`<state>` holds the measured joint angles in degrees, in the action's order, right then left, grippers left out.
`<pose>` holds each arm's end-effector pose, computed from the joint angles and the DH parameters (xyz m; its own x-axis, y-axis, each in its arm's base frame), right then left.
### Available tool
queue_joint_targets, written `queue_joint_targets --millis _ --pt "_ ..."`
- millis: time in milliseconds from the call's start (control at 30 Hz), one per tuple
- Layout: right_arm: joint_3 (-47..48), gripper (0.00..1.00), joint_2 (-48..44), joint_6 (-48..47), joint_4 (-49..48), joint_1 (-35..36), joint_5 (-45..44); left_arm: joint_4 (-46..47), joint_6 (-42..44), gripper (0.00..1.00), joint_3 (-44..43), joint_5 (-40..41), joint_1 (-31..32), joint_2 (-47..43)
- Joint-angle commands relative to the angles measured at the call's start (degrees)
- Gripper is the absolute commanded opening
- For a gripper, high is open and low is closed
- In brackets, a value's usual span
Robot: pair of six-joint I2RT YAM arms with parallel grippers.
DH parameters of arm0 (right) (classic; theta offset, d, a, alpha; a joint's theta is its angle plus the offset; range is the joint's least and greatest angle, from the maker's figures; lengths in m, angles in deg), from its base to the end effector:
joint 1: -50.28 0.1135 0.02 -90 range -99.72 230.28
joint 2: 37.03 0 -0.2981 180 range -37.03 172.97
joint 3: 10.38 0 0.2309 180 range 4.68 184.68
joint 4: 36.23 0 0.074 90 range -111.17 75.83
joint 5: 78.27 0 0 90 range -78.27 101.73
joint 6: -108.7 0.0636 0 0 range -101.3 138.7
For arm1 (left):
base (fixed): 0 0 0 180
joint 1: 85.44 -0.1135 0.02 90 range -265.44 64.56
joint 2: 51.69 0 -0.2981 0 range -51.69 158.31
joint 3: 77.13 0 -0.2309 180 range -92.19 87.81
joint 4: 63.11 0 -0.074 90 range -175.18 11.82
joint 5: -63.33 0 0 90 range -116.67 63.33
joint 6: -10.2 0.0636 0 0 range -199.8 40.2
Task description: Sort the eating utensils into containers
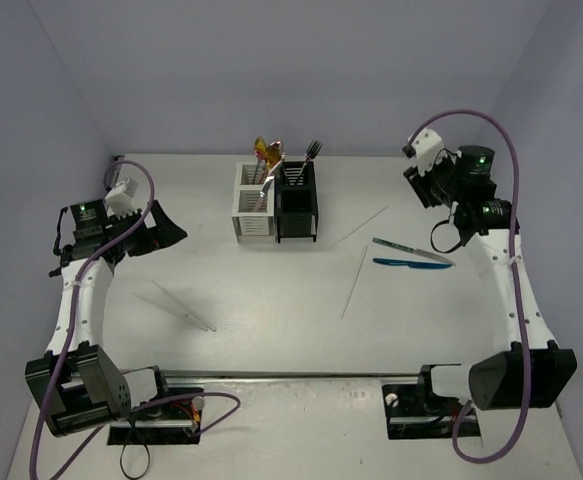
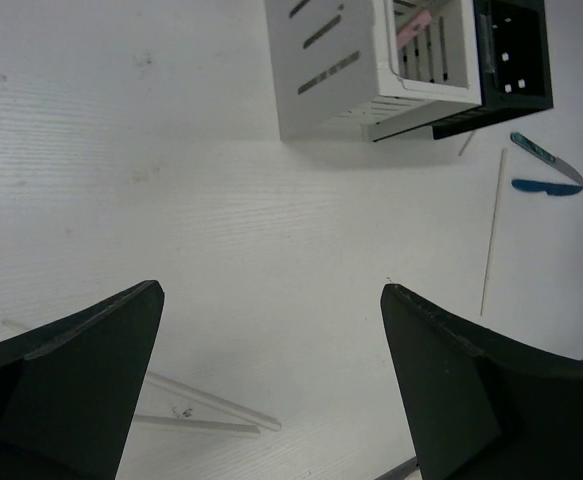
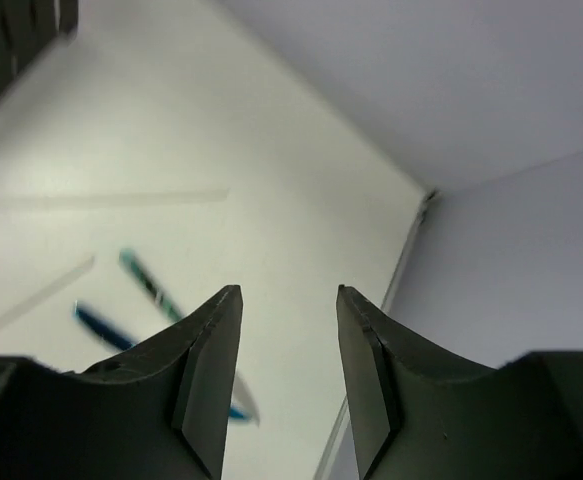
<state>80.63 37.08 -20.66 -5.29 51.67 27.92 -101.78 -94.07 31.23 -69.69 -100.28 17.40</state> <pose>0.2898 0.0248 0.4346 -0.0012 -0.6092 -0.7930 -0.3809 0.7335 -0.5629 0.2447 0.0199 0.3312 -0.6374 -0.3553 -0.6837 0.1944 0.7845 -0.5889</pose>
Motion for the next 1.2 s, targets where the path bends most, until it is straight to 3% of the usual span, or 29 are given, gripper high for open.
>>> queue_joint_targets --millis 0,200,533,867,1167 --pt "1.7 0.39 9.28 -18.9 19.59 -2.91 7.44 3.2 6.29 0.9 -3.45 -7.9 1.3 -1.37" --pt "6.78 0.26 21.78 -22.16 24.01 -4.47 6.94 3.34 8.29 0.9 -2.86 -8.53 2.97 -2.77" --pt "12.56 0.28 37.71 -27.51 26.38 -4.64 3.68 1.91 10.0 0.9 -2.38 -7.52 3.84 -1.79" --pt "15.46 0.28 44.8 -31.44 27.14 -4.73 4.14 1.89 9.88 0.9 -3.23 -6.88 4.12 0.04" --pt "12.24 0.28 46.06 -36.25 27.96 -4.31 3.66 1.83 9.29 0.9 -4.22 -5.28 4.12 1.62"
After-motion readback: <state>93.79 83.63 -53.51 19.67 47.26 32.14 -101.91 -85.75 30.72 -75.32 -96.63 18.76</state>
